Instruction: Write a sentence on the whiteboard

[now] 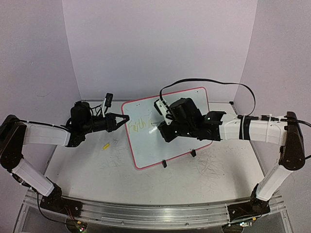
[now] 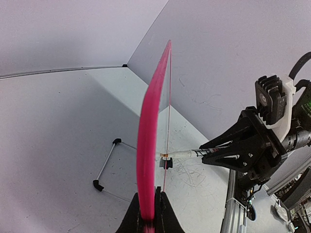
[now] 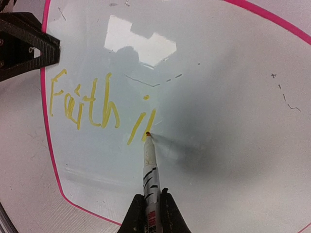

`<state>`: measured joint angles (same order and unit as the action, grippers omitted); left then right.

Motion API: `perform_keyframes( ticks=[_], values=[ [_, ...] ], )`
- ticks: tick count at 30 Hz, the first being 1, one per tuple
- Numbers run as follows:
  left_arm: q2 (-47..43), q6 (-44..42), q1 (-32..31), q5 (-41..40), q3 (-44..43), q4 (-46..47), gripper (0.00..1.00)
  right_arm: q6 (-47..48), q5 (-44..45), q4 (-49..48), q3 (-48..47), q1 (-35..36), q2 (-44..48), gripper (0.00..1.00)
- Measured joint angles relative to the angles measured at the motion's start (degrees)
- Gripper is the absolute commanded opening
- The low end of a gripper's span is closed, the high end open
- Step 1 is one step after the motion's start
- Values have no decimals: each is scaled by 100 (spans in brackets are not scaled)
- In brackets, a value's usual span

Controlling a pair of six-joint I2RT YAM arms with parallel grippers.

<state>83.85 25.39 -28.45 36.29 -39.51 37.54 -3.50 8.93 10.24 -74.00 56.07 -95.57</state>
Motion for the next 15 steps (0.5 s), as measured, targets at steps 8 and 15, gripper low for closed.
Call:
perform_keyframes(
  ticks=[8, 15],
  values=[
    [-14, -3, 0, 0, 2, -2, 0, 3, 101, -31, -81, -4, 0, 0],
    [-28, -7, 0, -1, 34, 2, 0, -1, 269, -52, -122, -4, 0, 0]
  ],
)
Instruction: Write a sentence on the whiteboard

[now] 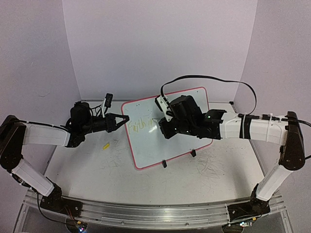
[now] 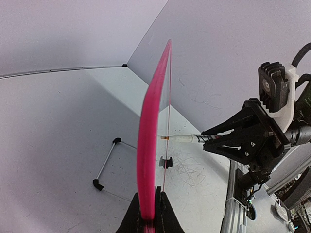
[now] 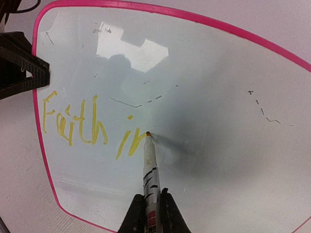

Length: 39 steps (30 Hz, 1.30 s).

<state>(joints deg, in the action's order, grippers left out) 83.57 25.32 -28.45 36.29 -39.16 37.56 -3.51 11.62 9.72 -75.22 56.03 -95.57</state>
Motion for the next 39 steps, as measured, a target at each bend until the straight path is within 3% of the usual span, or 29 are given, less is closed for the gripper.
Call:
perform_keyframes(
  ticks=[39],
  values=[
    [-33, 0, 0, 4, 29, -2, 0, -254, -225, 71, 302, 0, 119, 0]
  ],
)
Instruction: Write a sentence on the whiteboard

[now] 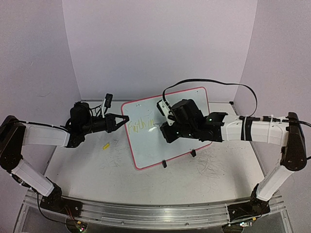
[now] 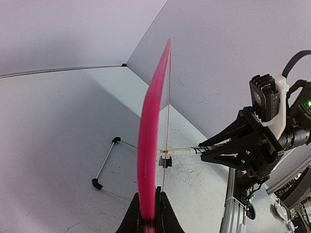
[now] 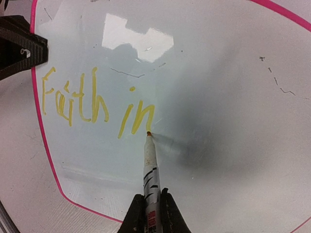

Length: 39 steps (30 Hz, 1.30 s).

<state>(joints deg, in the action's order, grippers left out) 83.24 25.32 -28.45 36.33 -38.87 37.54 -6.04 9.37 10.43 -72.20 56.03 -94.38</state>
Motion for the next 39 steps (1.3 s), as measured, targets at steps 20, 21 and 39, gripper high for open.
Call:
perform_keyframes(
  ticks=[20, 21, 39],
  values=[
    [0, 4, -1, 7, 0, 2, 0, 194, -255, -202, 36, -461, 548, 0],
    [0, 4, -2, 7, 0, 2, 0, 203, -277, -202, 36, -456, 547, 0],
    [0, 0, -7, 2, 0, 2, 0, 332, -427, -215, 36, -419, 337, 0]
  ],
)
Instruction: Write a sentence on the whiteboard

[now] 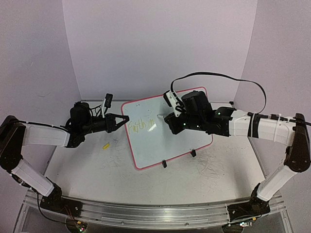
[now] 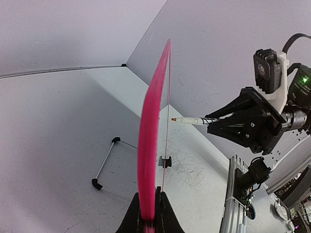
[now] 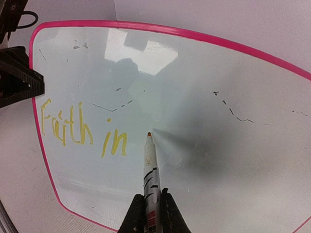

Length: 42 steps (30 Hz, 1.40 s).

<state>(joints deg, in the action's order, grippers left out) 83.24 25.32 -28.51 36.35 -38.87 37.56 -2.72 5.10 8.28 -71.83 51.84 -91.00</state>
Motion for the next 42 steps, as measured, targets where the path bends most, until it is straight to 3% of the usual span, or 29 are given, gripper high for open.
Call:
perform_keyframes(
  ticks=[42],
  values=[
    [-15, -3, -4, -5, 0, -9, 0, -189, 291, 83, 12, 249, -221, 0]
  ],
)
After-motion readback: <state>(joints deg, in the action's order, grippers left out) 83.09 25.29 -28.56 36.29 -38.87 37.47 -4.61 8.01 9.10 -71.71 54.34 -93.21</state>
